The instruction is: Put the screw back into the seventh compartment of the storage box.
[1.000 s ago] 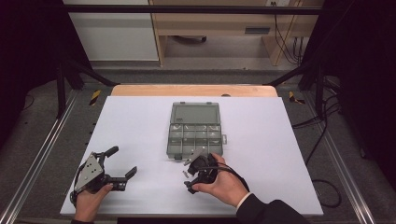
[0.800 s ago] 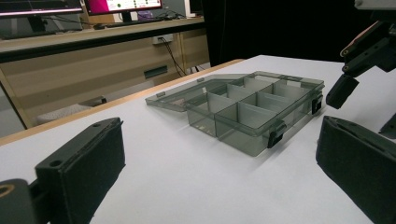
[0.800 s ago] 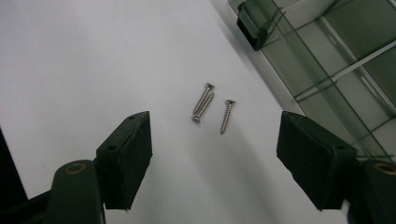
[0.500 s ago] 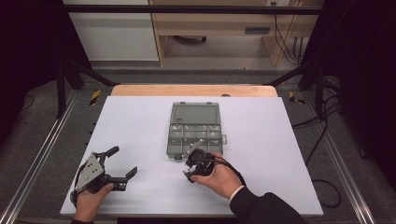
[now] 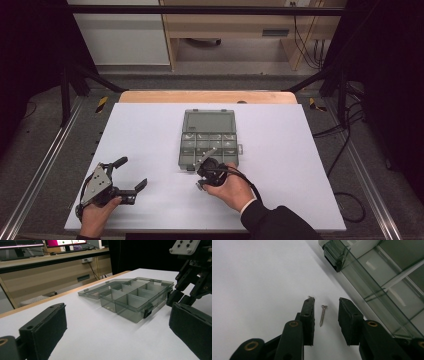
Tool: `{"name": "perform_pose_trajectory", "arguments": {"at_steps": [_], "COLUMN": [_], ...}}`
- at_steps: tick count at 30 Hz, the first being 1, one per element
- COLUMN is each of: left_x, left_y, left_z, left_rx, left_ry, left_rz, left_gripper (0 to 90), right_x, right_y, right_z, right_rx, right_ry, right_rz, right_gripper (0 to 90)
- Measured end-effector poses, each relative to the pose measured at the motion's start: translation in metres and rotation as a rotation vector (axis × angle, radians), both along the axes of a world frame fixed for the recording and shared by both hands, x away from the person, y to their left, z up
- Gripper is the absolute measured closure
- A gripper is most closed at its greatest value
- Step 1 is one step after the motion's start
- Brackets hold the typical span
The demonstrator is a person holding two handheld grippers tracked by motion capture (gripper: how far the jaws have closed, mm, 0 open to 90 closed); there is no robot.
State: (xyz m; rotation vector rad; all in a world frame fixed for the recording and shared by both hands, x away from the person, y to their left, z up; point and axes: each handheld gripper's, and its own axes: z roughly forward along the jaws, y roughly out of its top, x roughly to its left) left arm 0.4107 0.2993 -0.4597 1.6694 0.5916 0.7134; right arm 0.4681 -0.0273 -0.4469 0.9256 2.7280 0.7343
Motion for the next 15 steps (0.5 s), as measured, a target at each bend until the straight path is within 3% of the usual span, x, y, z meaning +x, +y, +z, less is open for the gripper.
{"name": "perform_pose_trajectory", "arguments": {"at_steps": [3,6,11,15], "left_x": [0.0003,0.0004,0.0003,0.0005], "left_y": [0.0003,0.0,-0.0004,-0.0006], "left_z": [-0.0001,-0.0003,-0.0003,-0.0004], "left_rx": [0.0,-0.001,0.0,0.001], "left_ry": [0.0,0.002,0.002,0.002], "left_rz": [0.001,-0.001,-0.002,-0.002], "left_gripper": [1.1,1.1,1.1,1.1], "right_x": [0.0005,0.0019,0.0014,0.0039], "right_y": [0.0018,0.0015,0.0042,0.0024], "right_z": [-0.0025,-0.0058,-0.0061,-0.0076], "right_rx": [0.017,-0.006,0.013,-0.006], "right_ry": [0.022,0.014,0.032,0.022], "right_rz": [-0.017,-0.002,-0.019,0.001], "right_gripper": [71.6,74.4,78.5,79.8]}}
